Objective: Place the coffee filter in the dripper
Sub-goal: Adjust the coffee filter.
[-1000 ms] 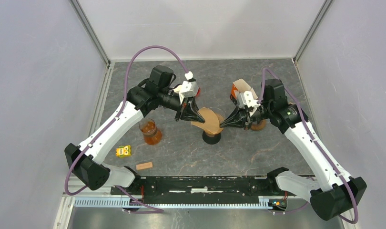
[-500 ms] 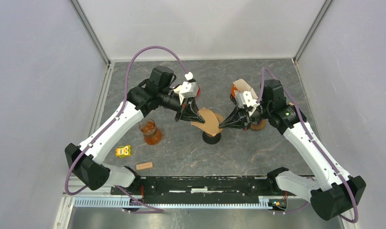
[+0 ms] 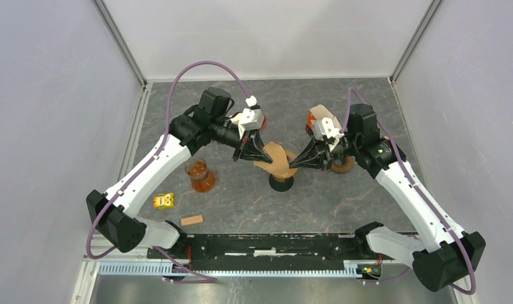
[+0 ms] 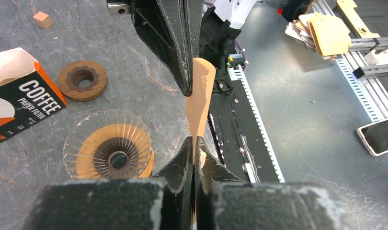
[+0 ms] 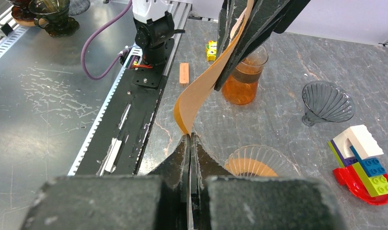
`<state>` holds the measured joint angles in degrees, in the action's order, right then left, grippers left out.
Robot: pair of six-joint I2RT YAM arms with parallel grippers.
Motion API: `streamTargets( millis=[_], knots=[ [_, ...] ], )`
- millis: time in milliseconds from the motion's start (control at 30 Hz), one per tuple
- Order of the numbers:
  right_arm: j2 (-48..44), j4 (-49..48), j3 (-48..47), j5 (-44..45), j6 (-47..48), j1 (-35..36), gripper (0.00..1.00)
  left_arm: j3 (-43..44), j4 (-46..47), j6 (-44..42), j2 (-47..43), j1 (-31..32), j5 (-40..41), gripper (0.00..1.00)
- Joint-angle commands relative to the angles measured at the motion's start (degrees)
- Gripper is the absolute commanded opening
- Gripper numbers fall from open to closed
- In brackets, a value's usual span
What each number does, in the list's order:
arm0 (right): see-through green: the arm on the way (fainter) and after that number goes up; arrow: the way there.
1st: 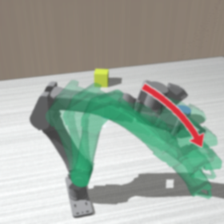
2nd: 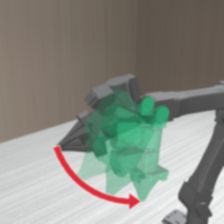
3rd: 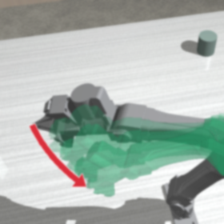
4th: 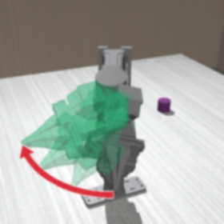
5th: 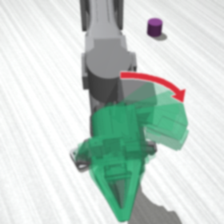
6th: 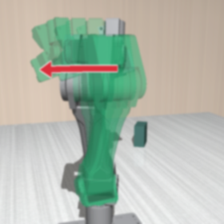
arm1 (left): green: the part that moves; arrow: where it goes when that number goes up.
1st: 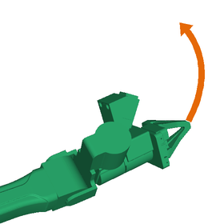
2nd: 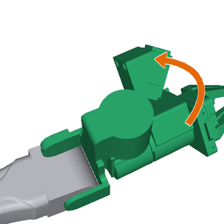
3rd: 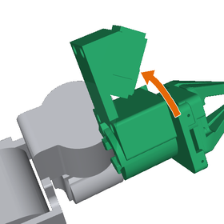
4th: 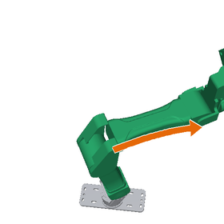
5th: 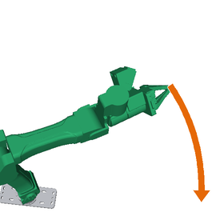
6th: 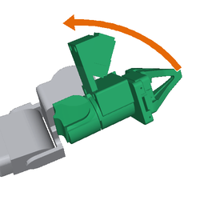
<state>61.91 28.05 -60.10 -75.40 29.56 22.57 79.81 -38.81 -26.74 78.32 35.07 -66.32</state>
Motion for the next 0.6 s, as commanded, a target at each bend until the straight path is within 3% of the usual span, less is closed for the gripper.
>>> streamTargets(
  millis=[0,333,567],
  knots=[
    [0.2,-2.2,0.4,-0.1,-1.4,0.7,0.02,-0.4,2.7,-0.6,0.2,0.0,1.1,0.02],
    [-1.1,1.3,1.7,2.3,2.6,0.8,0.07,-0.4,9.4,7.2,0.6,-0.2,3.7,0.02],
    [-1.9,2.2,1.6,3.3,3.5,0.8,0.06,-1.2,9.9,7.7,0.3,-0.2,2.7,0.02]
  ],
)
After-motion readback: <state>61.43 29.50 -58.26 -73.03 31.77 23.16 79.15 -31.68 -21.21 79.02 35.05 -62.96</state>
